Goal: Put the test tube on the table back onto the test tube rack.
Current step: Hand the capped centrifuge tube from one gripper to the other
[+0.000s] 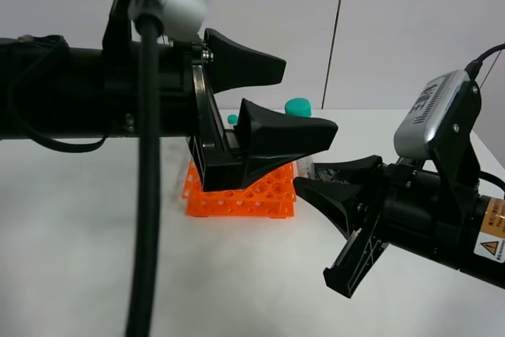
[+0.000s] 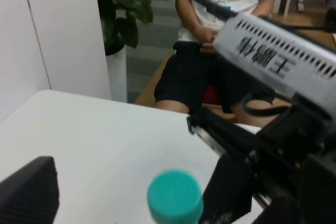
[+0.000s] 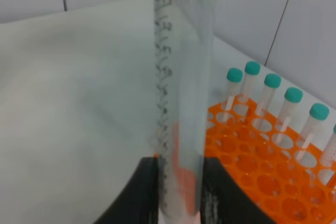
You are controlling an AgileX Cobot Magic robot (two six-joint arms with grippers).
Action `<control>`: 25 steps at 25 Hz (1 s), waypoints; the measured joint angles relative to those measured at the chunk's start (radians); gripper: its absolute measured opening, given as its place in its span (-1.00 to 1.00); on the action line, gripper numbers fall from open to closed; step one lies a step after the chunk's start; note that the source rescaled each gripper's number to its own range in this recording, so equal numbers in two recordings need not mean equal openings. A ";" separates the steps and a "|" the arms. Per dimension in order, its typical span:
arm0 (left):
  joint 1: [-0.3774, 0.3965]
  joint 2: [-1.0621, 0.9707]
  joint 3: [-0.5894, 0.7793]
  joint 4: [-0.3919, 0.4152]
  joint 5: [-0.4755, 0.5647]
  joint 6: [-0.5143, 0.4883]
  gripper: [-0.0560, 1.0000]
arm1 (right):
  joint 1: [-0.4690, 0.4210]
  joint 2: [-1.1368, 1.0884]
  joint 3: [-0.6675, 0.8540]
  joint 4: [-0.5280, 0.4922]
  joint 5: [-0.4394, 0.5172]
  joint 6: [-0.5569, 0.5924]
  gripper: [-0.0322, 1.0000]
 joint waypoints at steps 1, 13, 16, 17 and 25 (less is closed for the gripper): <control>0.000 0.008 0.000 0.000 0.001 0.000 1.00 | 0.000 0.000 0.000 0.000 -0.009 0.000 -0.94; 0.000 0.027 -0.044 -0.001 0.004 -0.001 1.00 | 0.000 0.000 0.000 0.007 -0.048 0.000 -0.94; 0.000 0.027 -0.050 0.000 0.004 -0.001 1.00 | 0.000 0.000 0.000 0.008 -0.048 0.000 -0.94; 0.000 0.027 -0.050 0.000 0.004 -0.001 1.00 | 0.000 0.000 0.000 0.008 -0.048 0.000 -0.94; 0.000 0.027 -0.050 0.000 0.004 -0.001 0.97 | 0.000 0.000 0.000 0.009 -0.048 0.000 -0.94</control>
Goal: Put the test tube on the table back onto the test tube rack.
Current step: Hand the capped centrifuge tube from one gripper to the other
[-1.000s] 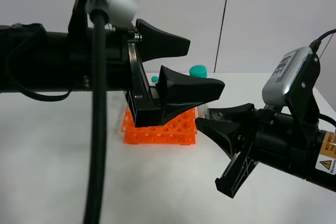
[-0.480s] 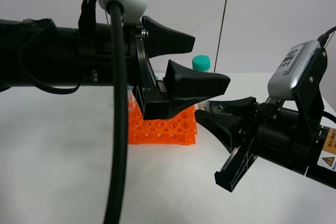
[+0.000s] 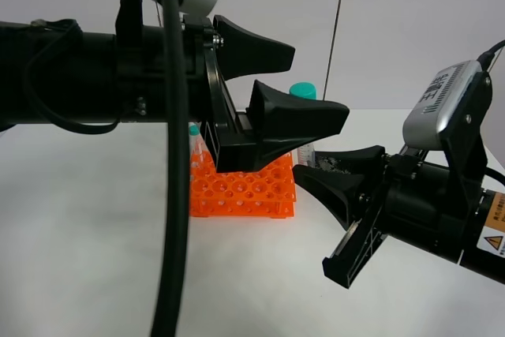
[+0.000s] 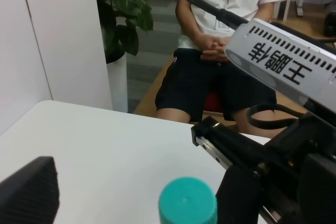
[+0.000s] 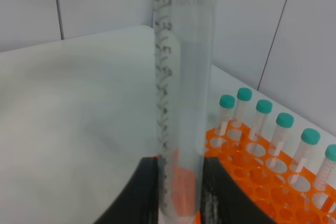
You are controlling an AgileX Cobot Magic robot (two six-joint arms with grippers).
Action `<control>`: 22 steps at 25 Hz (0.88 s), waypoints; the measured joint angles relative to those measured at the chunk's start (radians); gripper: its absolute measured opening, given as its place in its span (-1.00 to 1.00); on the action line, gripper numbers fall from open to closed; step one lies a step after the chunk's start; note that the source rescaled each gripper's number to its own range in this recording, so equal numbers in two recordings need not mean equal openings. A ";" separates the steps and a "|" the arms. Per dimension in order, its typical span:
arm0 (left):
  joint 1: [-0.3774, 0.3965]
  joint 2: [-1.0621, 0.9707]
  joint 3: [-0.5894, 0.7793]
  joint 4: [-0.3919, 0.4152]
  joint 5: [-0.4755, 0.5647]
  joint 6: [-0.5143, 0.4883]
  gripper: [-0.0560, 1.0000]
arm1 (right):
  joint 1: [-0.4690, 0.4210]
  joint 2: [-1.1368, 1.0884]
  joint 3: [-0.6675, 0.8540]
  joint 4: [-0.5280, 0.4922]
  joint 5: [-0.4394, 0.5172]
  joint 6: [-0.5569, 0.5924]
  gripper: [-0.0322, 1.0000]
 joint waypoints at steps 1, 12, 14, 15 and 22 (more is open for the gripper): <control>0.000 0.000 0.000 0.000 0.000 0.000 0.97 | 0.000 0.000 0.000 0.000 -0.001 0.000 -0.94; 0.000 0.000 0.000 0.000 -0.006 0.001 0.69 | 0.000 0.000 0.000 0.000 -0.029 0.000 -0.94; 0.000 0.000 0.000 0.000 -0.006 0.001 0.62 | 0.000 0.000 0.000 0.000 -0.029 0.000 -0.94; 0.000 0.000 0.000 0.000 -0.006 0.001 0.60 | 0.000 0.000 0.000 0.000 -0.029 0.000 -0.94; 0.000 0.000 0.000 0.000 -0.006 0.001 0.33 | 0.000 0.000 0.000 0.000 -0.029 0.000 -0.94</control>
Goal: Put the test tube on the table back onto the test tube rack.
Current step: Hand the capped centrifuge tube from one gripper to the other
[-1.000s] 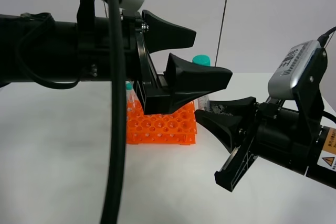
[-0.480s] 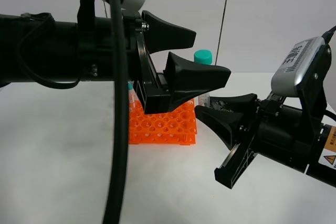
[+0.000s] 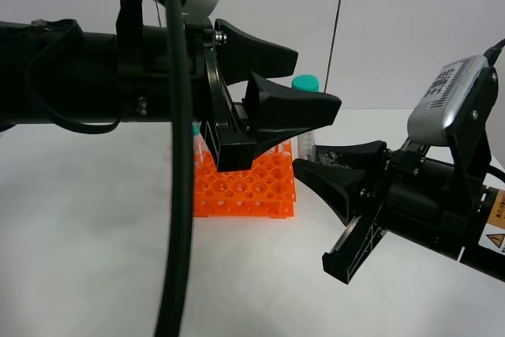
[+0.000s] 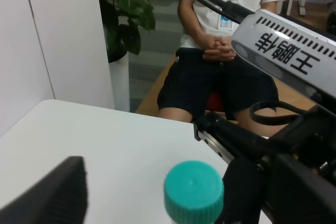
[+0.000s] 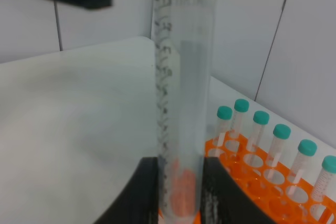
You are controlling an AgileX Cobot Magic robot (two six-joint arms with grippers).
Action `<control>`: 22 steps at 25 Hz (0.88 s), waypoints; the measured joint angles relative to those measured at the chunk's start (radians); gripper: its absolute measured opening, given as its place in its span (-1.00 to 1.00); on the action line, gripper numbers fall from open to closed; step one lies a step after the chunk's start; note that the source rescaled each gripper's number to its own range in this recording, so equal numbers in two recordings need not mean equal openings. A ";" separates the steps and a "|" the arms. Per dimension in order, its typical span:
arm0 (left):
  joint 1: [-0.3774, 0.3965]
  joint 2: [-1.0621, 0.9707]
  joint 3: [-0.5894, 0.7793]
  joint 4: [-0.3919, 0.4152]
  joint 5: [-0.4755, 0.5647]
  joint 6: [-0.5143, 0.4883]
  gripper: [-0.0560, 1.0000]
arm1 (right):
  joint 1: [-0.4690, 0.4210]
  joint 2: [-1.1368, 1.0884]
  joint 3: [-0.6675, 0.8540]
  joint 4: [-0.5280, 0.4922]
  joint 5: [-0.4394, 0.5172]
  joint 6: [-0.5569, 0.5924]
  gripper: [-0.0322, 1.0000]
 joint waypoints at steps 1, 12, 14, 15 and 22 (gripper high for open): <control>0.000 0.000 0.000 0.000 0.000 0.001 0.22 | 0.000 0.000 0.000 0.000 0.000 0.000 -0.94; 0.000 0.000 0.000 0.000 -0.001 0.021 -0.48 | 0.000 0.000 0.000 0.000 0.000 0.000 -0.94; 0.000 0.000 0.000 0.000 -0.001 0.021 -0.55 | 0.000 0.000 0.000 0.000 0.000 0.000 -0.94; 0.000 0.000 0.000 0.000 0.000 0.021 -0.65 | 0.000 0.000 0.000 0.002 0.000 0.000 -0.94; -0.001 0.000 0.000 0.000 0.008 0.037 -0.89 | 0.000 0.000 0.000 0.003 -0.002 0.000 -0.94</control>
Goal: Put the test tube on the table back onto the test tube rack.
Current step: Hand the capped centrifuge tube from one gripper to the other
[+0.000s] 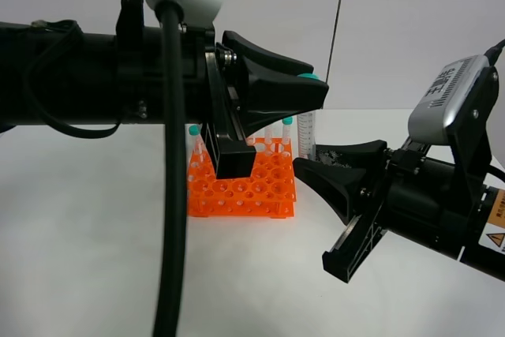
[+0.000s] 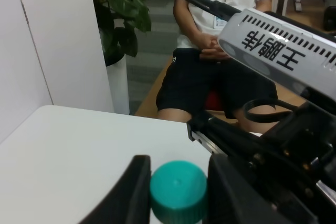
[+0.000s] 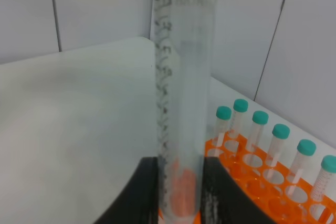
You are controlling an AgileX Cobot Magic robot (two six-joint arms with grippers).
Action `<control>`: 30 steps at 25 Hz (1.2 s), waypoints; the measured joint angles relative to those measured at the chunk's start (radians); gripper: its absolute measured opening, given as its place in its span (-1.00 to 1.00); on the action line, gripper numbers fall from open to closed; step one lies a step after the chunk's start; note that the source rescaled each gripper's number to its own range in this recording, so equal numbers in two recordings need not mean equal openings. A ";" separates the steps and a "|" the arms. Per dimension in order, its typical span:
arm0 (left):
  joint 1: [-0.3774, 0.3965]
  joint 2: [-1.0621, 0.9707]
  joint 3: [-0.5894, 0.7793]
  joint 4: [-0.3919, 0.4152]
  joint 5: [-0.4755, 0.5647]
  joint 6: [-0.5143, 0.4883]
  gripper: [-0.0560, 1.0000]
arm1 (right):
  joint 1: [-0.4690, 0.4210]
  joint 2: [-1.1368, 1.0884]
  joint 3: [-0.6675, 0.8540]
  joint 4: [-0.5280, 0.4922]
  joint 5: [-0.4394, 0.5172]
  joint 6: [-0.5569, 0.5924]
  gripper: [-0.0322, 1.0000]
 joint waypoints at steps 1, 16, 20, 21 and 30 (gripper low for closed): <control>0.000 0.000 0.000 0.000 0.000 0.000 -0.89 | 0.000 0.000 0.000 0.000 0.000 0.000 -0.94; 0.000 0.000 0.000 0.000 -0.005 0.007 -0.89 | 0.000 0.000 0.000 -0.003 0.000 -0.006 0.04; 0.000 0.000 0.000 0.000 -0.008 0.007 -0.89 | 0.000 0.000 0.000 -0.003 0.000 -0.007 0.84; 0.000 0.000 0.000 0.000 -0.008 0.007 -0.89 | 0.000 0.000 0.000 -0.003 0.000 -0.007 0.89; 0.000 0.000 0.000 0.000 -0.039 0.011 -0.89 | 0.000 0.000 0.000 -0.001 0.000 -0.008 0.96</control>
